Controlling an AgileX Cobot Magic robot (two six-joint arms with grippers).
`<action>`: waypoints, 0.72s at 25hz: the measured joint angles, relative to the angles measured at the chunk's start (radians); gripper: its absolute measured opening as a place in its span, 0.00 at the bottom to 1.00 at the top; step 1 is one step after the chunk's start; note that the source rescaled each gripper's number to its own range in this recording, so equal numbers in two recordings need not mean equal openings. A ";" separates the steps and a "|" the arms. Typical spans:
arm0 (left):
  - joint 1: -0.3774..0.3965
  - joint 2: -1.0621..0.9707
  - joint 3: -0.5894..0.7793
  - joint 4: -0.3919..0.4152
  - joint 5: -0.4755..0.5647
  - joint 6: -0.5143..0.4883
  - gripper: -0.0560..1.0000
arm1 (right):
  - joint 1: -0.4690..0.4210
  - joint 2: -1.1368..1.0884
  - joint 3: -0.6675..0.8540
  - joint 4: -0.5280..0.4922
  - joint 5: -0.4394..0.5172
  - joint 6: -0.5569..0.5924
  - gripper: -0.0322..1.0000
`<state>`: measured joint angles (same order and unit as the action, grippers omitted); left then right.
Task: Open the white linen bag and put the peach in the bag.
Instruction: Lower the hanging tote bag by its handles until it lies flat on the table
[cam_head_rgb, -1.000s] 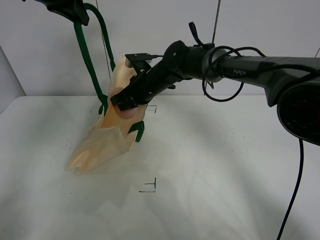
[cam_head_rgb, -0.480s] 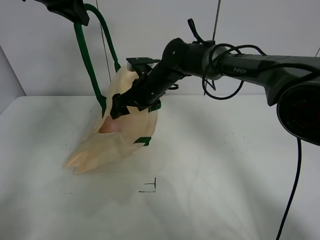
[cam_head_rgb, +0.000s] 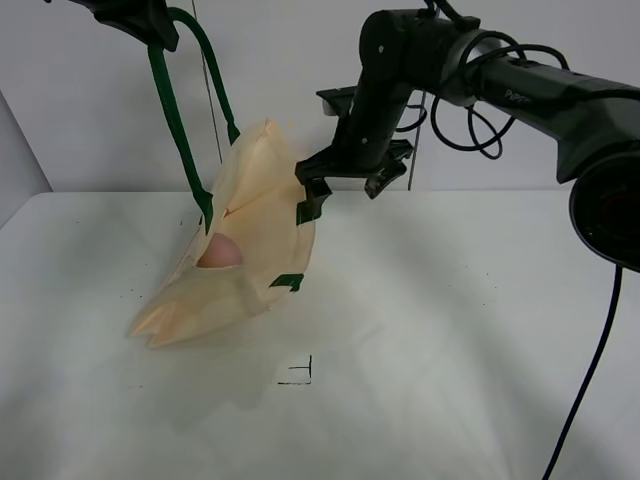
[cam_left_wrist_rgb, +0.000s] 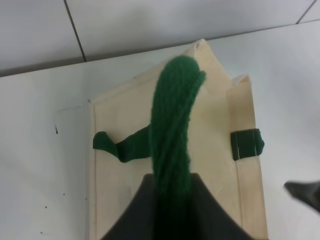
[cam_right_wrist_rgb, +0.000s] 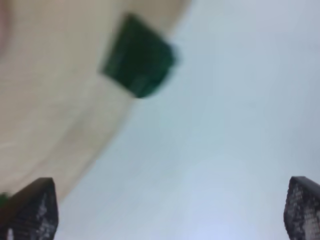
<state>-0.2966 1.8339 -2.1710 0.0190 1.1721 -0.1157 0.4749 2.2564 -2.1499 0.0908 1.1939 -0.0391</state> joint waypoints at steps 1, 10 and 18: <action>0.000 0.000 0.000 0.000 0.000 0.000 0.05 | -0.021 0.000 0.000 -0.003 0.005 0.004 1.00; 0.000 0.000 0.000 0.000 0.000 0.000 0.05 | -0.306 0.000 0.000 -0.020 0.017 0.006 1.00; 0.000 0.000 0.000 0.000 0.000 0.000 0.05 | -0.439 -0.017 0.025 -0.029 0.017 0.004 1.00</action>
<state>-0.2966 1.8339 -2.1710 0.0190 1.1721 -0.1157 0.0358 2.2396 -2.1249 0.0613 1.2108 -0.0349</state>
